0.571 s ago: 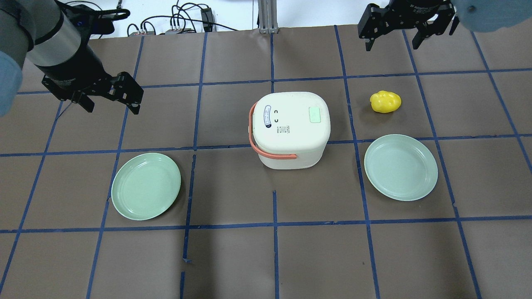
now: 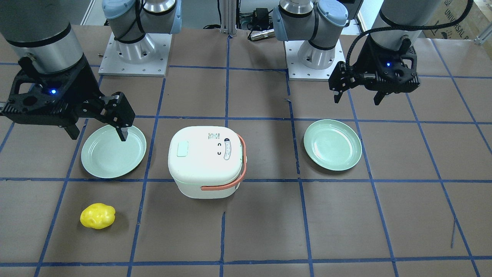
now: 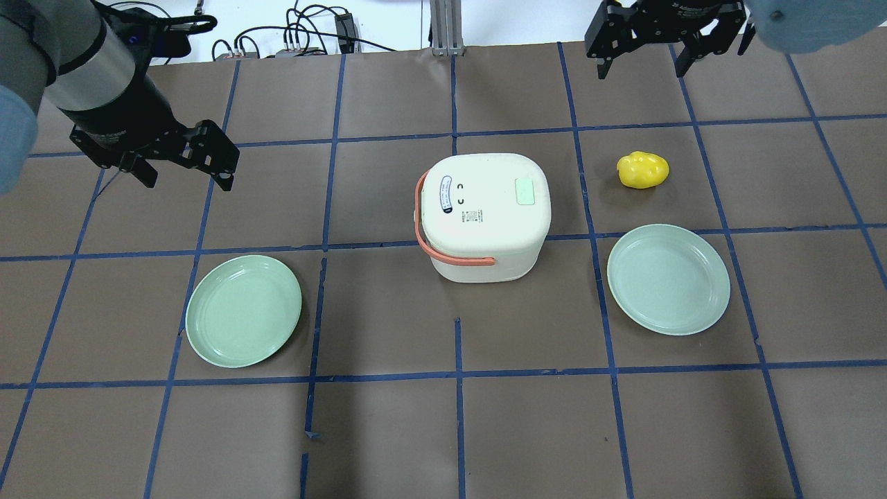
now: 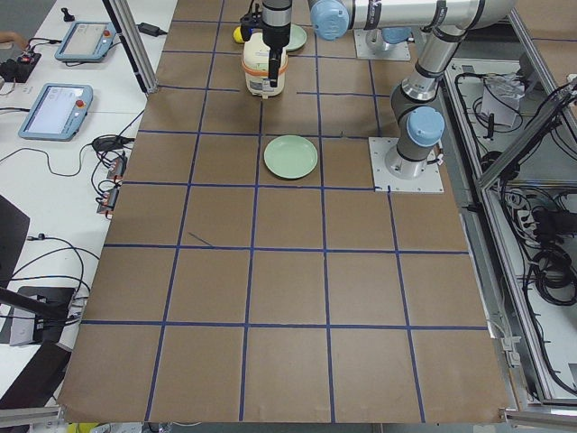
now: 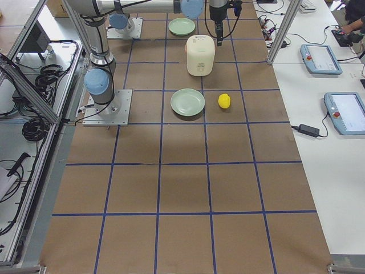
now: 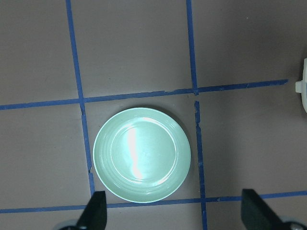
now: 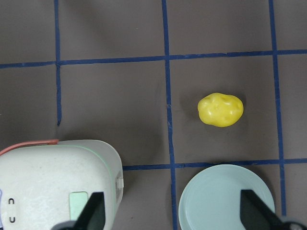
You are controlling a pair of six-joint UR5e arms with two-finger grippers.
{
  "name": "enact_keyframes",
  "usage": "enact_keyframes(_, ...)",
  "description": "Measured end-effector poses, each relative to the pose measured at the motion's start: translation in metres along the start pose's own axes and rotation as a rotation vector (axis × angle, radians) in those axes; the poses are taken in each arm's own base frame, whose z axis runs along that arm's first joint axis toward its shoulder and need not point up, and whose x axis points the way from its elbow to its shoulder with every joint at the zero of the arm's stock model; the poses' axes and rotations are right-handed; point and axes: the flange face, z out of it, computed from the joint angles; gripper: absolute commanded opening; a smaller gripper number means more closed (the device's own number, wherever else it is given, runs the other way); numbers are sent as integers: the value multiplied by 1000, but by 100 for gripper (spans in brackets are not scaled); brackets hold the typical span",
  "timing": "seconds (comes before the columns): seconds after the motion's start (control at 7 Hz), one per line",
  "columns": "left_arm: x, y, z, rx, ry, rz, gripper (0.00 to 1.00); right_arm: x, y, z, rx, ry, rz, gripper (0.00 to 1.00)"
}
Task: Press rice cooker button
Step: 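Move the right gripper forward toward the white rice cooker, then lower the right gripper over the green button on the cooker lid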
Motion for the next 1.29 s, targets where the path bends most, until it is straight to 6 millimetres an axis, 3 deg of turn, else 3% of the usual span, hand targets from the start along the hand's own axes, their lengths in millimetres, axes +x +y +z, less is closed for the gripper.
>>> enact_keyframes(0.71, 0, 0, 0, 0, 0, 0, 100, -35, 11, -5, -6, -28, 29, 99)
enact_keyframes(0.86, 0, 0, 0, 0, 0, 0, 100, -49, 15, -1, -12, -31, 44, 87)
enact_keyframes(1.0, 0, 0, 0, 0, 0, 1, 100, -56, 18, 6, -25, -29, 49, 61)
enact_keyframes(1.14, 0, 0, 0, 0, 1, 0, 100, -58, 21, 16, -49, -21, 51, 45)
enact_keyframes(1.29, 0, 0, 0, 0, 0, 0, 100, -58, 28, 31, -80, -16, 64, 36)
